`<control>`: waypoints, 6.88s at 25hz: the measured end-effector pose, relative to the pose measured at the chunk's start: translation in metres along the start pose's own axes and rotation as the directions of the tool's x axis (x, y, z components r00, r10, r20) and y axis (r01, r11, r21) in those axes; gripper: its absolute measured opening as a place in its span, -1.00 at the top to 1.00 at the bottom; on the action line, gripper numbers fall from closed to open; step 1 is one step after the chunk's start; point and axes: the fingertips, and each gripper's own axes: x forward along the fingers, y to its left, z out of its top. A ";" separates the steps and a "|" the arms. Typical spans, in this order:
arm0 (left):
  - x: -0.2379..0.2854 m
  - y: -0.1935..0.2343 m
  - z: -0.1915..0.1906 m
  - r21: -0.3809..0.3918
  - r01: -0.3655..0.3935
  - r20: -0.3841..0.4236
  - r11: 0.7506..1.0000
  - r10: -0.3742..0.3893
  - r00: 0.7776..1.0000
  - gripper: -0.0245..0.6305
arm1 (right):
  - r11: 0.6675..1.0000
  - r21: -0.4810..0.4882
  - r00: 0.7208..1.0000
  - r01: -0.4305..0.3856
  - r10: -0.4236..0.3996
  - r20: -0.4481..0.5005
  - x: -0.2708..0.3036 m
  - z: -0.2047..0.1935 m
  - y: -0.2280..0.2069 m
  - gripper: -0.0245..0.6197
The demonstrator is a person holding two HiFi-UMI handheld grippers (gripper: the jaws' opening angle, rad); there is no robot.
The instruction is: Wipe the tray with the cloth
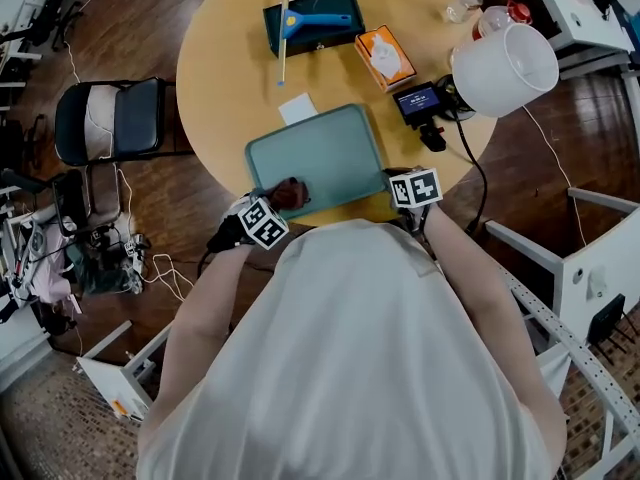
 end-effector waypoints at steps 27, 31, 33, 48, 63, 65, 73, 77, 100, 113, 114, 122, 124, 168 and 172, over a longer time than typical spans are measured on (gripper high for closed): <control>0.004 -0.054 0.189 0.256 0.013 0.141 0.967 -0.051 0.989 -0.04 | 0.989 0.149 1.000 -0.023 0.024 -0.004 -0.002 -0.011 0.008 0.88; 0.004 -0.049 0.197 0.244 0.010 0.150 0.970 -0.048 0.988 -0.04 | 0.987 0.159 0.999 -0.032 0.034 -0.005 -0.002 -0.017 0.010 0.88; 0.003 -0.050 0.203 0.253 0.006 0.152 0.967 -0.046 0.987 -0.03 | 0.989 0.147 1.000 -0.026 0.026 0.006 -0.004 -0.014 0.009 0.87; 0.008 -0.027 0.213 0.206 0.049 0.083 0.977 -0.067 0.994 -0.03 | 0.984 0.179 0.982 0.011 -0.044 0.182 -0.059 -0.017 -0.037 0.89; 0.020 0.084 0.209 -0.003 -0.048 0.008 0.999 0.048 0.999 -0.03 | 0.984 0.177 0.980 0.012 -0.047 0.191 -0.067 -0.023 -0.041 0.91; 0.019 0.081 0.189 -0.014 -0.052 0.002 0.999 0.052 0.999 -0.03 | 0.987 0.159 0.982 0.010 -0.039 0.184 -0.064 -0.020 -0.039 0.91; 0.015 0.096 0.083 -0.103 -0.120 -0.084 0.987 0.112 0.990 -0.03 | 0.999 0.051 0.988 -0.010 0.002 0.157 -0.050 -0.002 -0.018 0.91; 0.011 0.115 0.037 -0.179 -0.169 -0.129 0.969 0.147 0.981 -0.03 | 1.000 0.026 0.989 -0.013 0.009 0.145 -0.046 0.001 -0.009 0.91; -0.007 -0.033 0.012 -0.079 -0.044 -0.049 0.996 0.040 0.998 -0.03 | 0.998 -0.045 0.994 -0.034 0.038 0.106 -0.023 0.014 0.018 0.91; -0.010 -0.045 0.113 0.066 0.017 0.082 0.998 -0.023 0.996 -0.03 | 0.999 -0.030 0.992 -0.016 0.019 0.122 -0.032 0.008 0.015 0.91; -0.016 -0.042 0.115 0.043 0.018 0.095 0.999 -0.022 0.995 -0.03 | 1.000 -0.024 0.992 -0.013 0.016 0.126 -0.034 0.008 0.013 0.91; -0.073 0.071 0.039 -0.467 -0.084 0.134 0.881 0.164 0.977 -0.03 | 1.000 -0.008 0.988 -0.027 0.027 0.149 -0.037 0.010 0.006 0.91; -0.072 0.106 -0.004 -0.554 -0.136 0.071 0.821 0.209 0.975 -0.03 | 0.999 -0.016 0.987 -0.036 0.038 0.158 -0.037 0.013 0.012 0.91; -0.266 0.094 0.159 -0.548 0.349 0.819 0.761 0.401 0.410 -0.05 | 0.750 -0.661 0.765 -0.037 0.446 0.464 -0.184 0.175 0.204 0.92; -0.265 0.091 0.159 -0.565 0.358 0.810 0.743 0.417 0.413 -0.05 | 0.748 -0.662 0.765 -0.053 0.457 0.454 -0.187 0.171 0.205 0.92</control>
